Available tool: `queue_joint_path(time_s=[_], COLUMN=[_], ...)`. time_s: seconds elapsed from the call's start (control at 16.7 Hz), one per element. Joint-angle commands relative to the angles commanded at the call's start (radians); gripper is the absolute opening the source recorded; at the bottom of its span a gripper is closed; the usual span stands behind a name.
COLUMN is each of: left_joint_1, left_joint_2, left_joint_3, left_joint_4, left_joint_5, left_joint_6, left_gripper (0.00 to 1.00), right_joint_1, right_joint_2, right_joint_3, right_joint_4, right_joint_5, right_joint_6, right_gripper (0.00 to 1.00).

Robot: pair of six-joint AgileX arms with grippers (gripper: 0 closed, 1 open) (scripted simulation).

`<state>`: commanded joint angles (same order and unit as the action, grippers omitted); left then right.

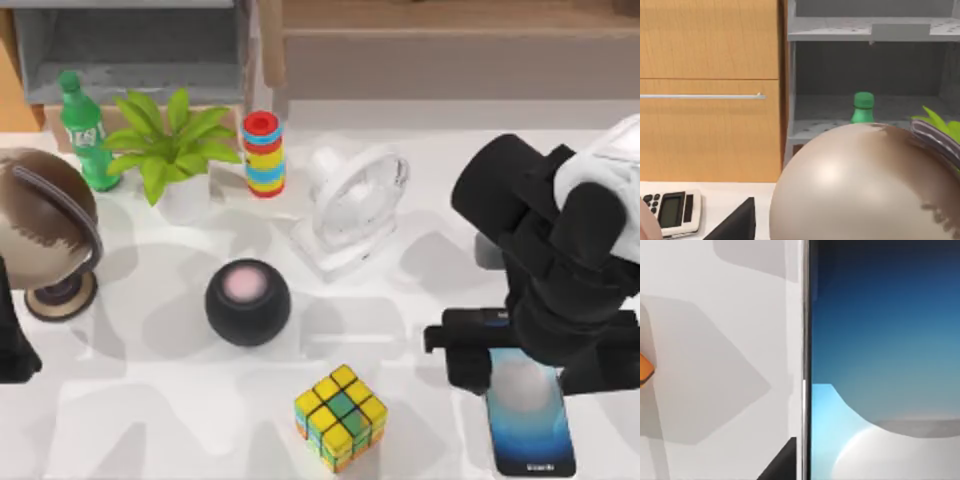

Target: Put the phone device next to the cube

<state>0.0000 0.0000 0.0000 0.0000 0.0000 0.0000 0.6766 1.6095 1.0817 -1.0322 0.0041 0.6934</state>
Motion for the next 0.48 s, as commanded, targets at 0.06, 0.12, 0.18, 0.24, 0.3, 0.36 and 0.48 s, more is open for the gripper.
queue_joint_path(time_s=[0.06,0.12,0.18,0.24,0.3,0.36,0.48], left_joint_1=[0.0,0.0,0.0,0.0,0.0,0.0,0.0], left_joint_2=[0.0,0.0,0.0,0.0,0.0,0.0,0.0], left_joint_3=[0.0,0.0,0.0,0.0,0.0,0.0,0.0], left_joint_4=[0.0,0.0,0.0,0.0,0.0,0.0,0.0], left_joint_5=[0.0,0.0,0.0,0.0,0.0,0.0,0.0], left_joint_6=[0.0,0.0,0.0,0.0,0.0,0.0,0.0], left_gripper=[1.0,1.0,1.0,1.0,1.0,1.0,1.0], right_joint_1=[0.0,0.001,0.002,0.003,0.004,0.005,0.007], right_joint_2=[0.001,0.002,0.004,0.006,0.008,0.011,0.018], right_joint_3=[-0.001,-0.002,-0.003,-0.005,-0.007,-0.01,-0.017], right_joint_4=[0.003,0.007,0.011,0.017,0.023,0.029,0.045], right_joint_5=[-0.002,-0.006,-0.012,-0.019,-0.028,-0.04,-0.067], right_joint_6=[0.001,0.002,0.002,0.003,0.004,0.005,0.007], right_gripper=[0.0,0.0,0.0,0.0,0.0,0.0,0.0])
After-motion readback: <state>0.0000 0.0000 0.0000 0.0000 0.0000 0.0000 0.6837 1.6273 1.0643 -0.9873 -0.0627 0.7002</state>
